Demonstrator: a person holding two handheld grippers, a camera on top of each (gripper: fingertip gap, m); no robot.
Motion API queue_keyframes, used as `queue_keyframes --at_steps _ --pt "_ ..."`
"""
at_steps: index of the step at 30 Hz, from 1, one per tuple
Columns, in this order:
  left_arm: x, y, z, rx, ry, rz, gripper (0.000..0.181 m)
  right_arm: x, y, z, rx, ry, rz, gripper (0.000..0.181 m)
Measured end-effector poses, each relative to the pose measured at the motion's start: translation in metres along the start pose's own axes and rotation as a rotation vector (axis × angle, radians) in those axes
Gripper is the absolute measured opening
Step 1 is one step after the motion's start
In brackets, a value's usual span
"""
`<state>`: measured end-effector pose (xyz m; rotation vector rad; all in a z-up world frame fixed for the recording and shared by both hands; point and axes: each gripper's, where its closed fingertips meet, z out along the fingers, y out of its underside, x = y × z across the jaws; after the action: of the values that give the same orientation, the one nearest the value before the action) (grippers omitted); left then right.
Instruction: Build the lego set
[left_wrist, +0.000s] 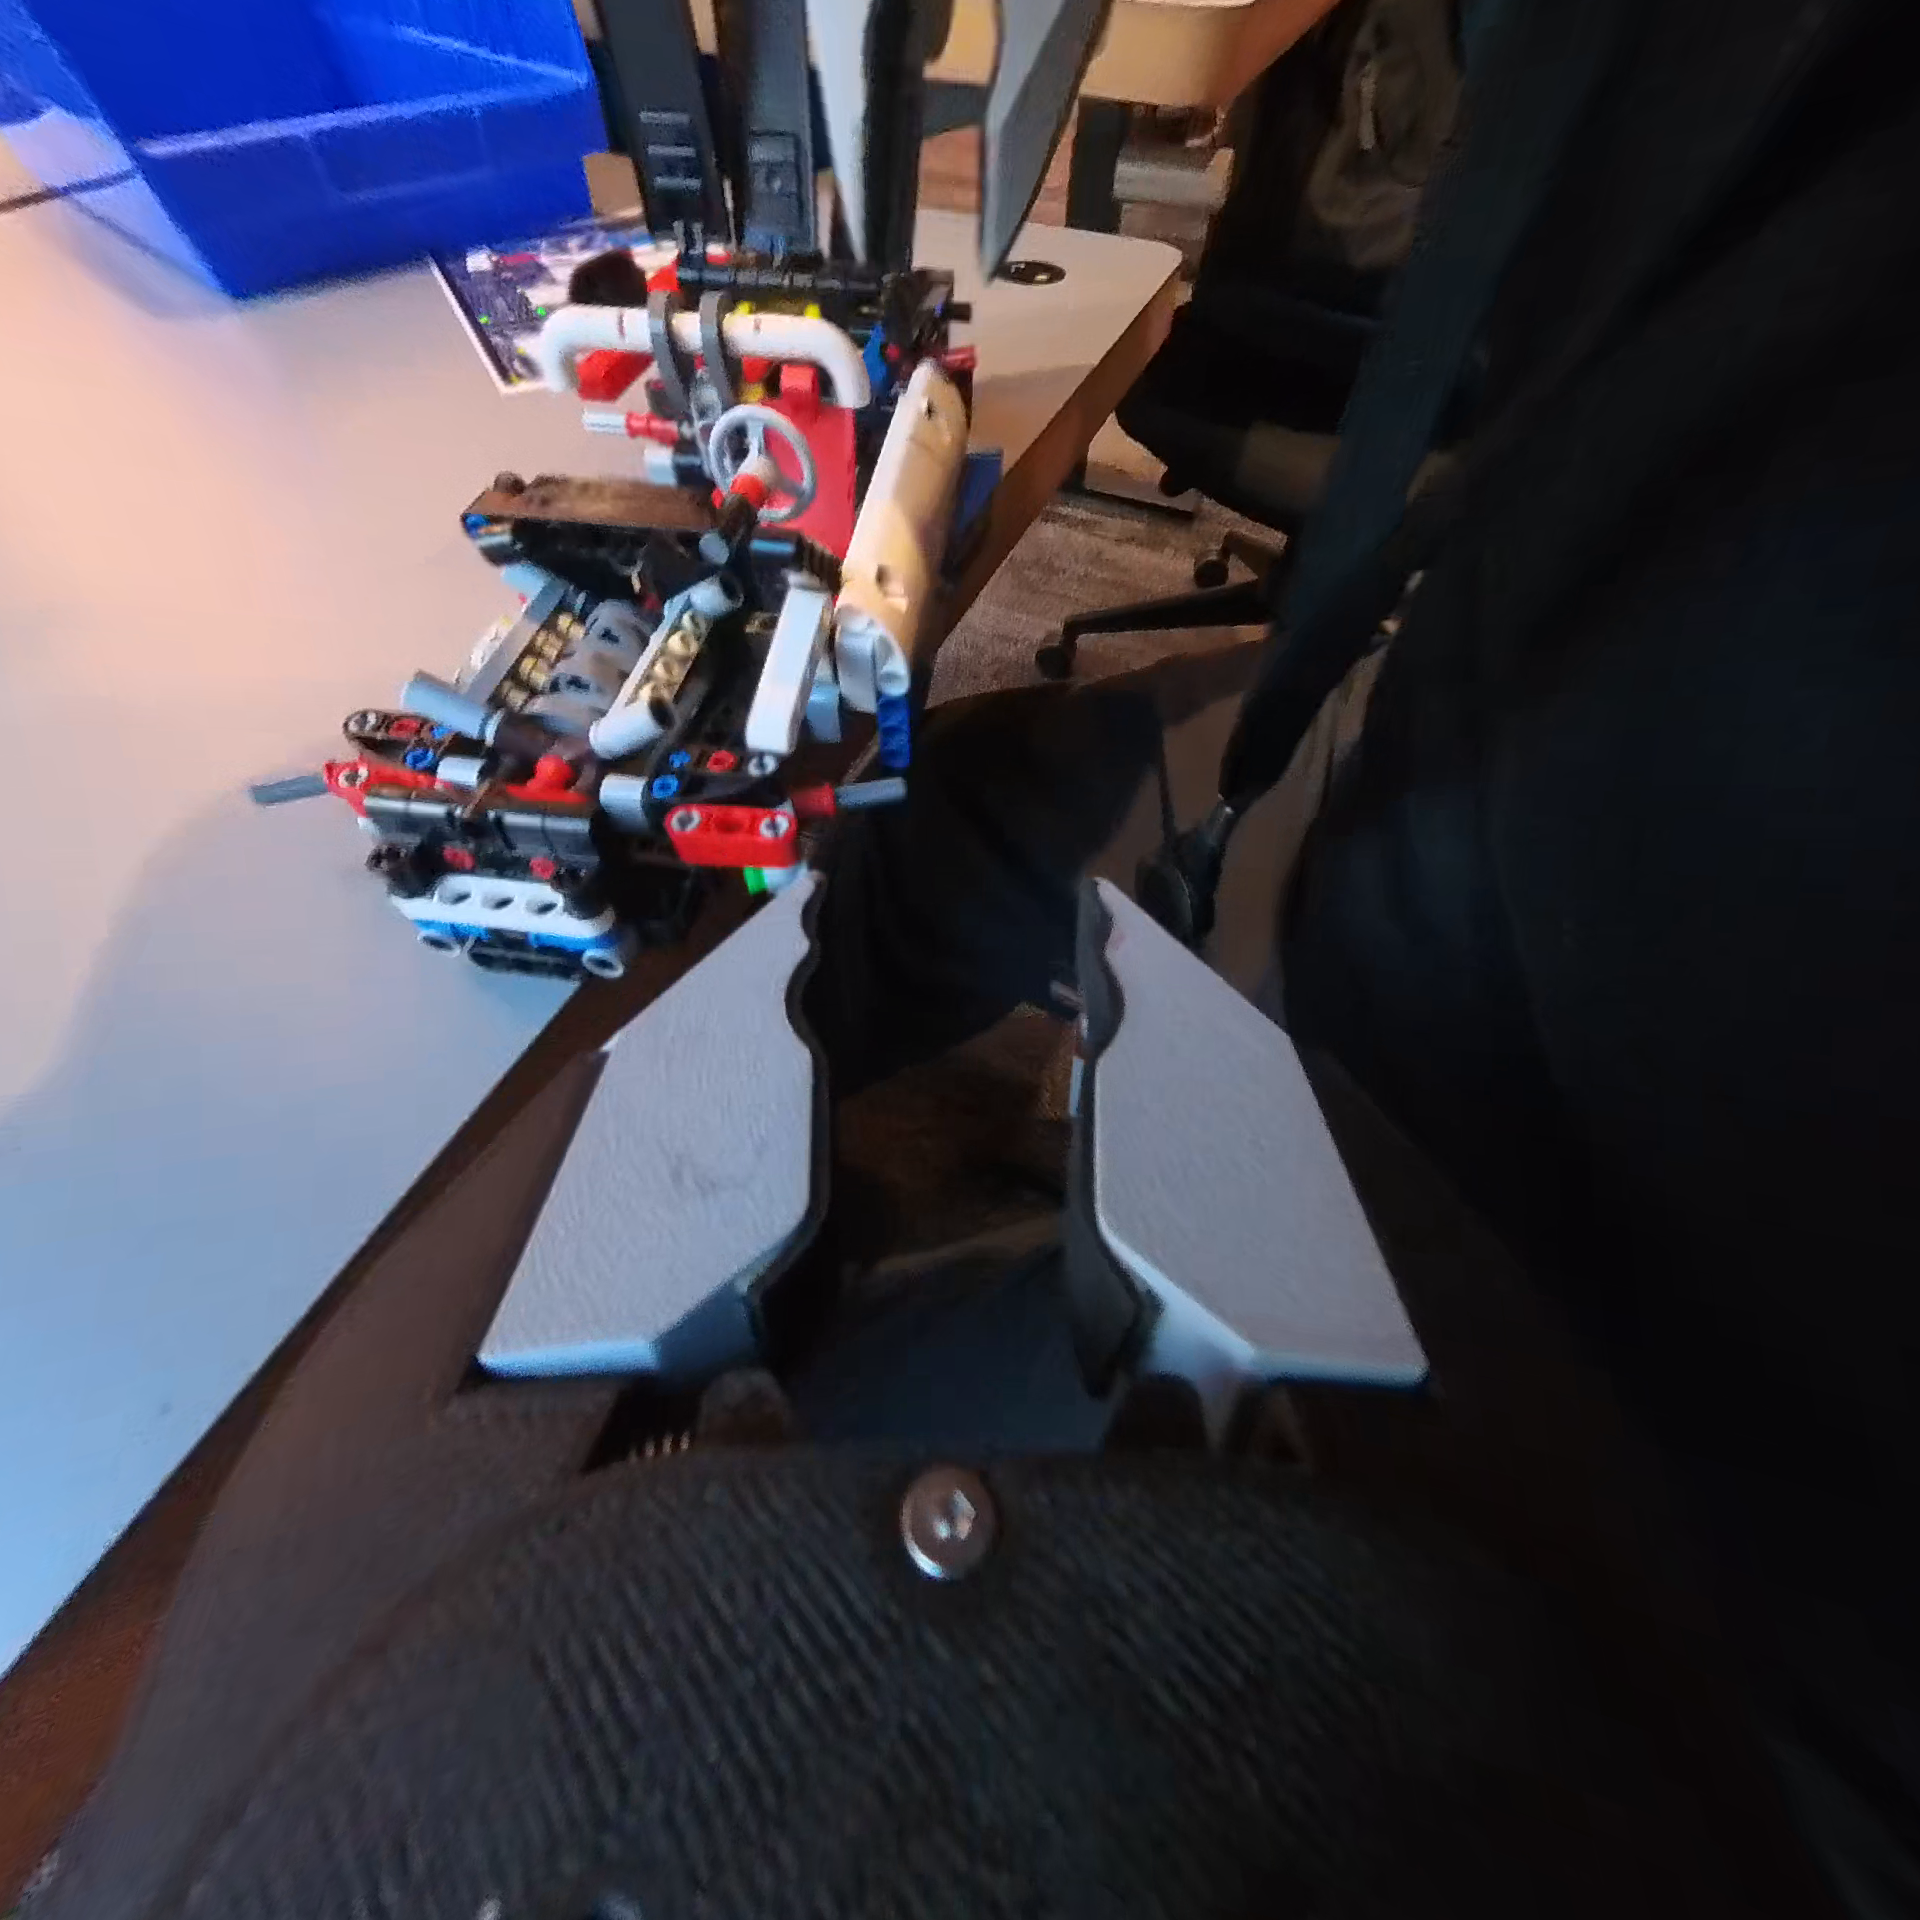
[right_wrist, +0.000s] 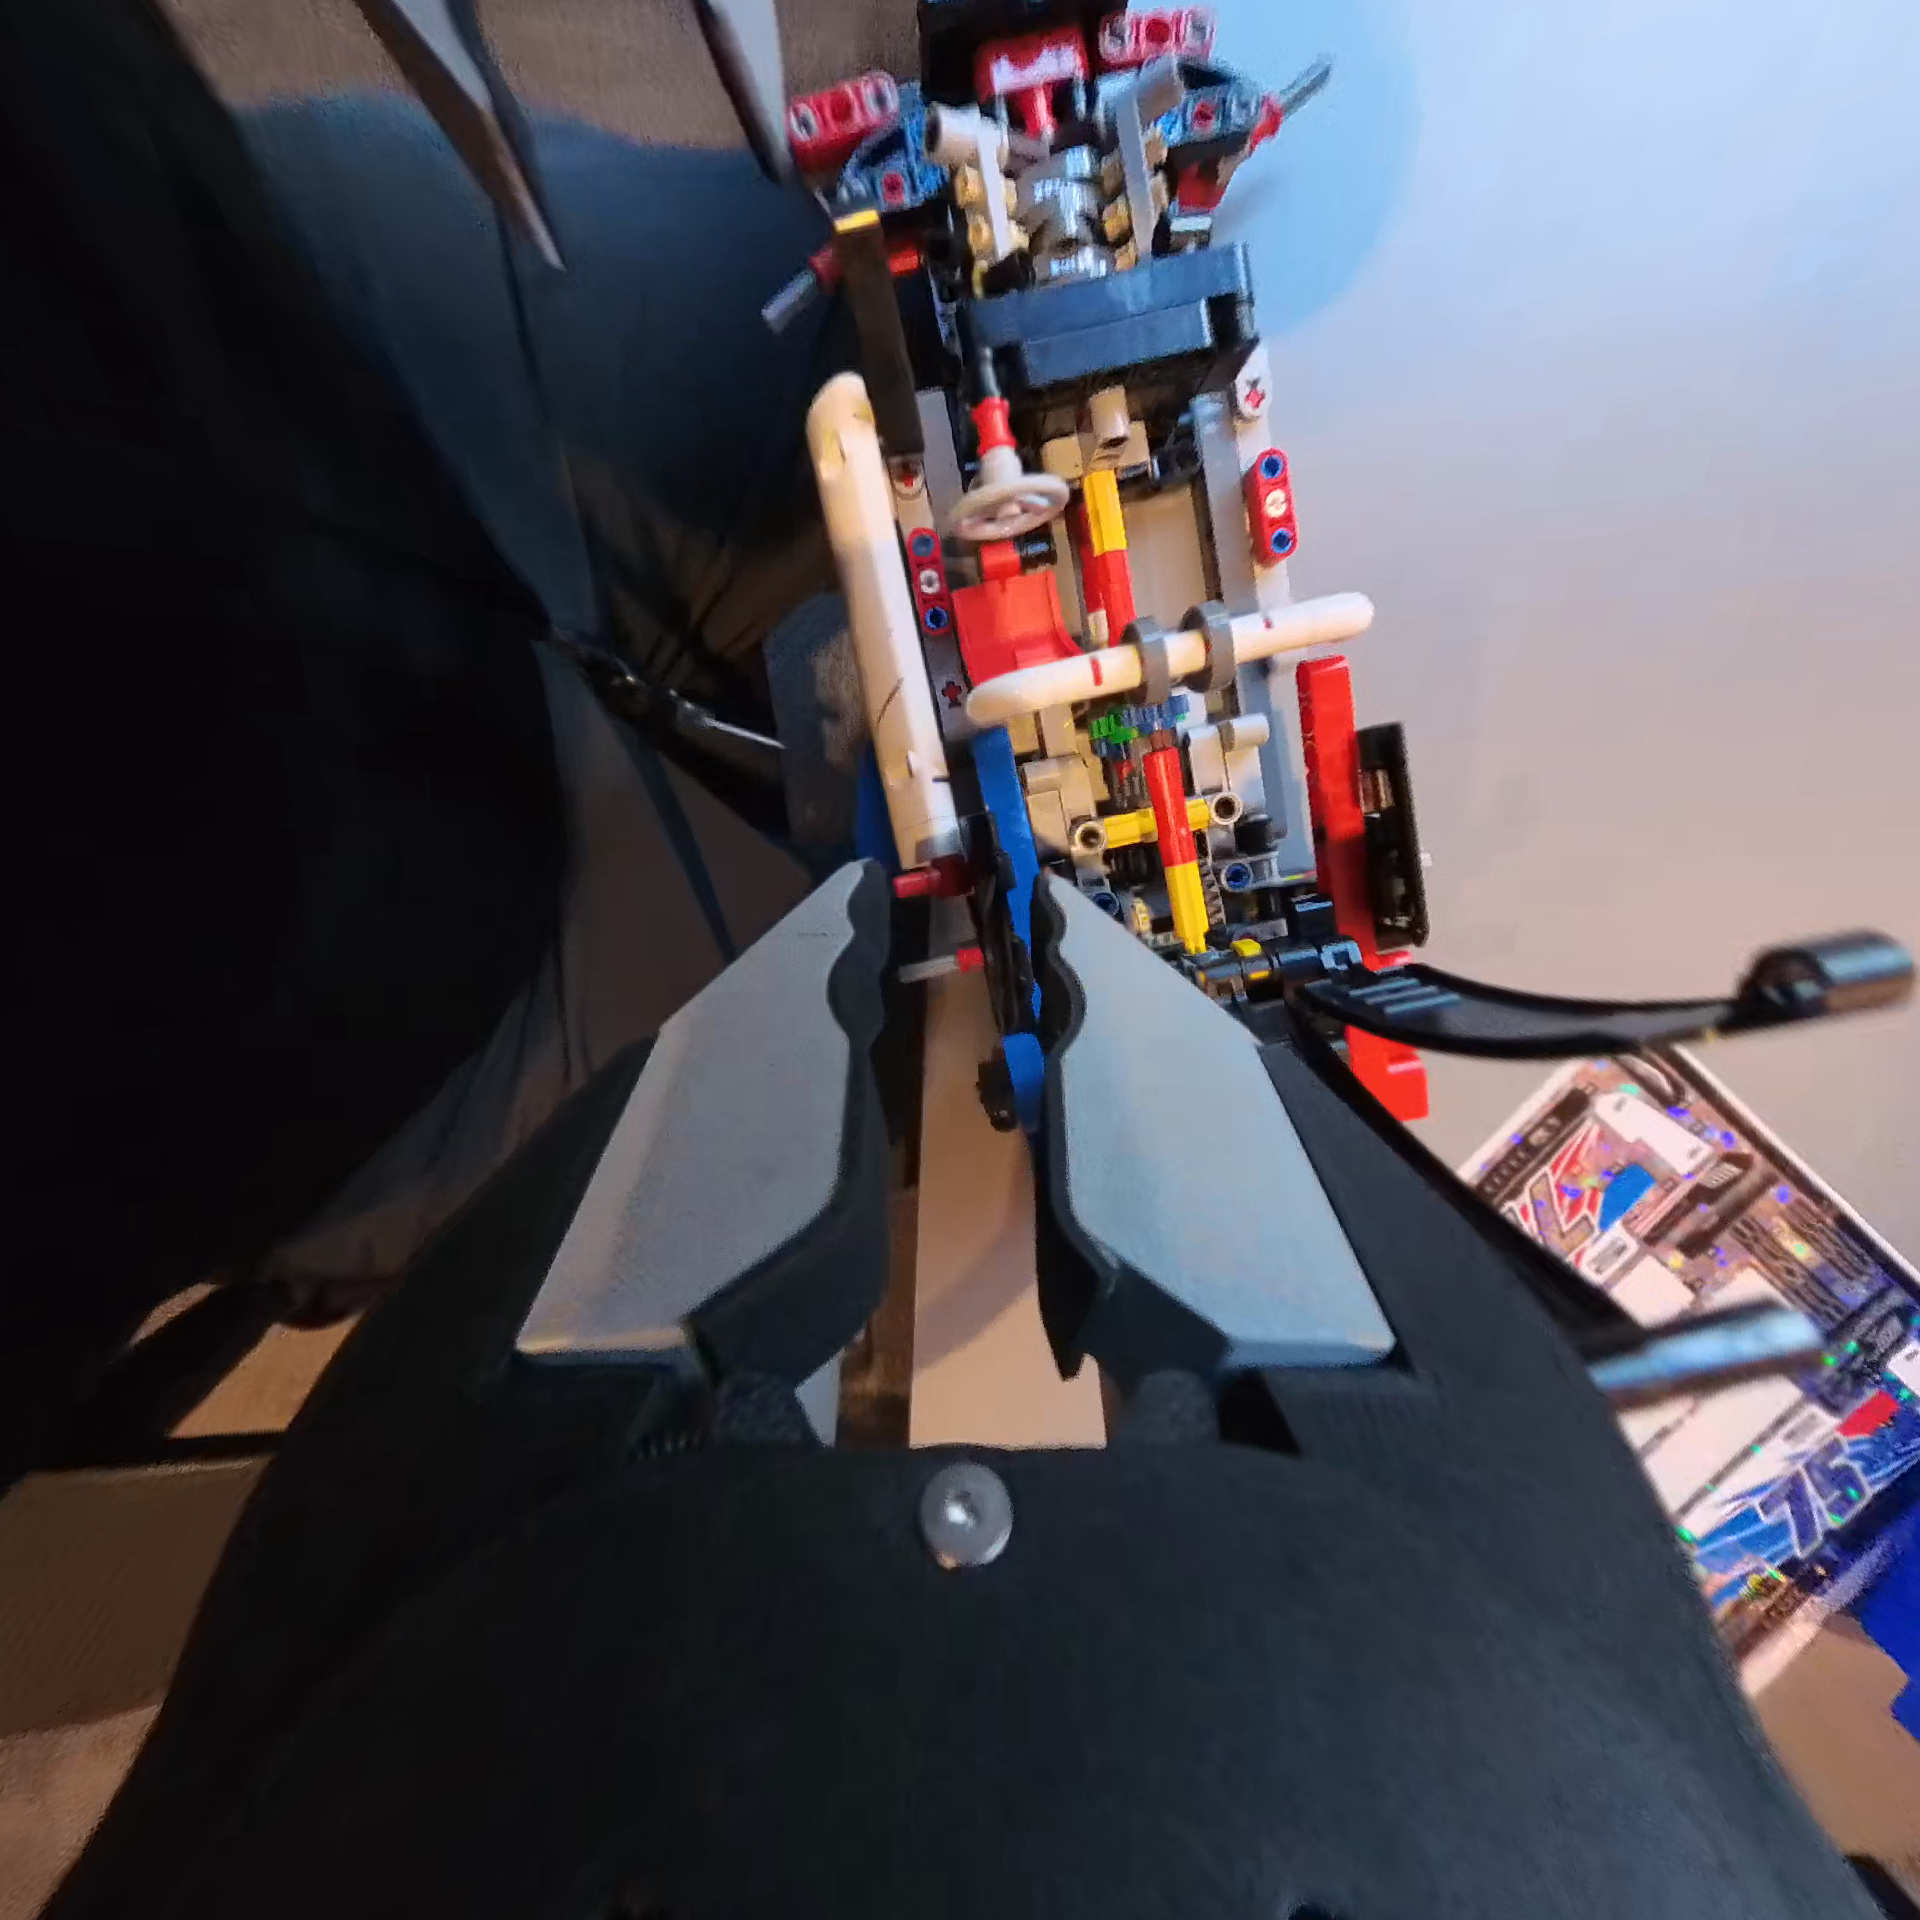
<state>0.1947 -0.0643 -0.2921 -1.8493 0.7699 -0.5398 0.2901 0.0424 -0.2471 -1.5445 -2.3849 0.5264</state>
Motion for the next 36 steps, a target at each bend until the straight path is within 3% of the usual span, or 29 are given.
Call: queue_keyframes --at_steps 6,12,20,24,29,33,36 --pt "-0.019 -0.001 -0.010 0.058 -0.040 -0.054 0.043 -0.002 -0.009 -0.025 0.211 0.006 0.026 0.024" --pt "-0.029 0.008 -0.010 0.041 -0.057 -0.091 0.043 -0.008 -0.007 -0.023 0.311 -0.057 0.104 0.018" --pt "-0.024 -0.030 -0.011 0.042 -0.066 -0.055 0.038 -0.024 0.014 -0.009 0.414 -0.014 0.275 0.013" --pt "-0.008 -0.058 0.004 -0.002 0.031 -0.036 0.044 -0.029 0.021 0.000 0.465 0.067 0.314 0.015" --pt "-0.005 -0.111 0.043 -0.034 0.095 -0.041 0.041 -0.012 0.030 -0.003 0.478 0.314 0.293 0.006" --pt "-0.001 -0.122 0.077 -0.195 0.135 0.136 0.043 -0.017 0.018 -0.002 0.629 0.246 0.479 0.007" --pt "0.000 -0.104 0.094 -0.359 0.198 0.195 0.049 -0.030 0.015 0.007 0.705 0.122 0.628 0.012"
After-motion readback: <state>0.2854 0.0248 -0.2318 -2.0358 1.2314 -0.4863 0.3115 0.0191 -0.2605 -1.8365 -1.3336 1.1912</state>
